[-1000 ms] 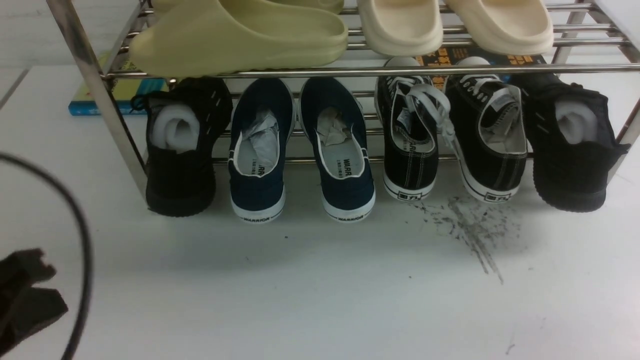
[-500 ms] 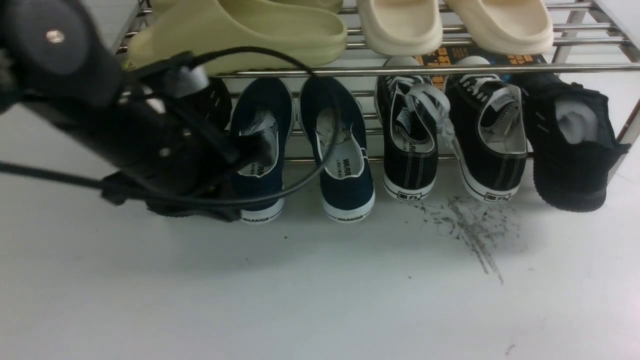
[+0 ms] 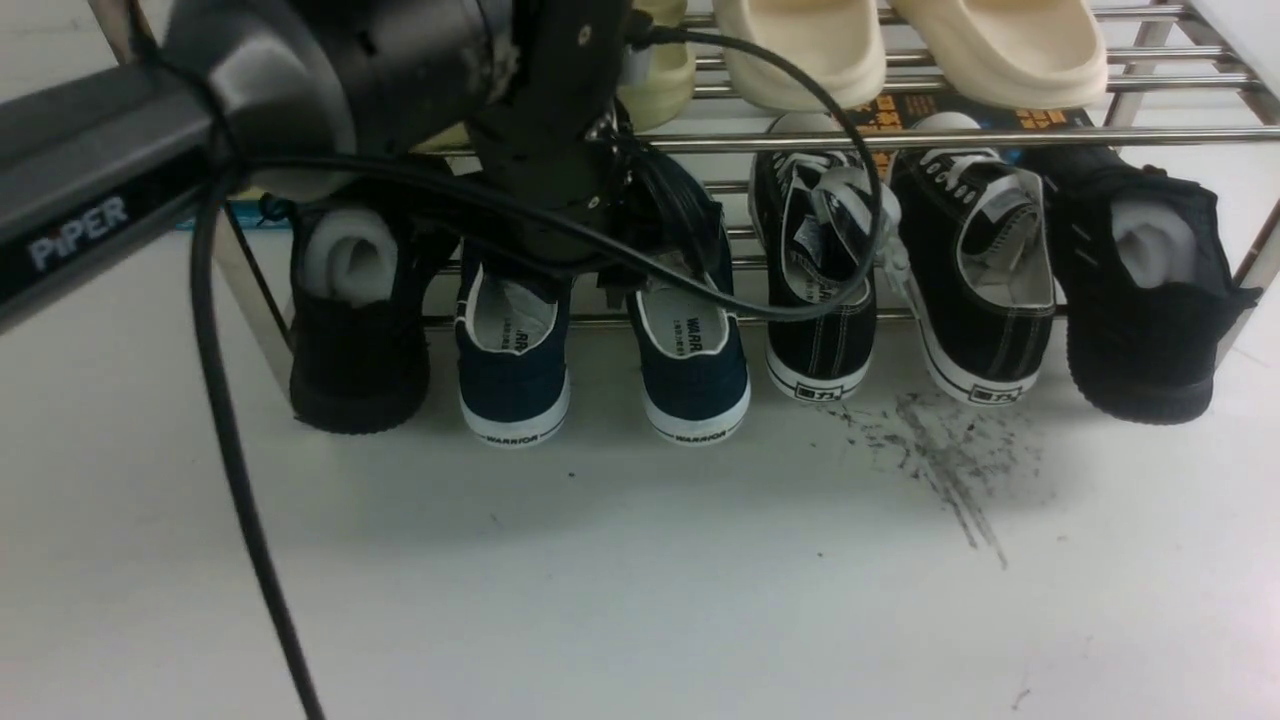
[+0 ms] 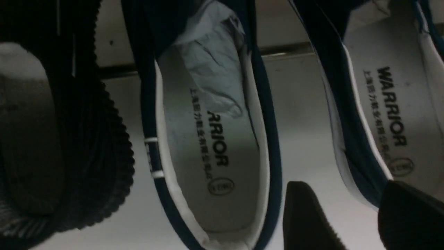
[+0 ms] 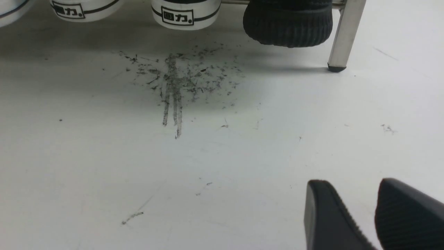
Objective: Take the shoes off the shelf with your hand on the white table.
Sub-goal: 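Grasp the leftmost shoe on the bottom shelf of the shoe rack with the left gripper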
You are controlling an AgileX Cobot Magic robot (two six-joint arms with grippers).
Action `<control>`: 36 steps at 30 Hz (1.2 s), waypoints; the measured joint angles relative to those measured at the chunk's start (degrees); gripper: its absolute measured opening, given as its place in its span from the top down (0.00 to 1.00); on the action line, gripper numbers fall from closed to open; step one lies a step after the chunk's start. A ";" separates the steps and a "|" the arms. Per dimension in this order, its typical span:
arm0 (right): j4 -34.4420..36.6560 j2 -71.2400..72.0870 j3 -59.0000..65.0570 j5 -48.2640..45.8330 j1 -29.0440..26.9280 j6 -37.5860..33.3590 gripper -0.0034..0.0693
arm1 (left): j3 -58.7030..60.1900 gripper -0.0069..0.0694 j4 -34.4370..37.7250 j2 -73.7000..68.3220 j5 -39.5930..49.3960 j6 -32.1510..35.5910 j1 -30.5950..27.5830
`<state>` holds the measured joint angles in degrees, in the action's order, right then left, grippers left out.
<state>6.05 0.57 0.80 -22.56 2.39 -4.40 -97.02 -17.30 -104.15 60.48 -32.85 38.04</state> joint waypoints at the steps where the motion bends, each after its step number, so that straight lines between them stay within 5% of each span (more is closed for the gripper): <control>1: 0.00 0.00 0.00 0.00 0.00 0.00 0.62 | -0.07 0.47 -1.03 -0.66 0.01 0.00 0.00; 10: 0.00 0.00 0.00 0.00 0.00 0.00 0.62 | -0.13 0.47 -9.43 -6.51 -0.79 -0.81 0.05; 23: 0.00 0.00 0.00 0.00 0.00 0.00 0.62 | -0.13 0.49 -11.13 -11.30 -2.57 -5.92 0.05; 25: 0.00 0.00 0.00 0.00 0.00 0.00 0.62 | -0.13 0.54 -12.47 -11.30 -2.57 -7.78 0.05; 29: 0.00 0.00 0.00 0.00 0.00 0.00 0.62 | -0.13 0.82 -13.69 -11.30 -1.42 -10.44 0.06; 36: 0.00 0.00 0.00 0.00 0.00 0.00 0.62 | -0.13 0.87 -7.94 -5.24 7.31 -8.67 3.63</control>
<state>6.05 0.57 0.80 -22.56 2.39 -4.40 -97.15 -25.24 -109.39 67.78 -41.53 41.68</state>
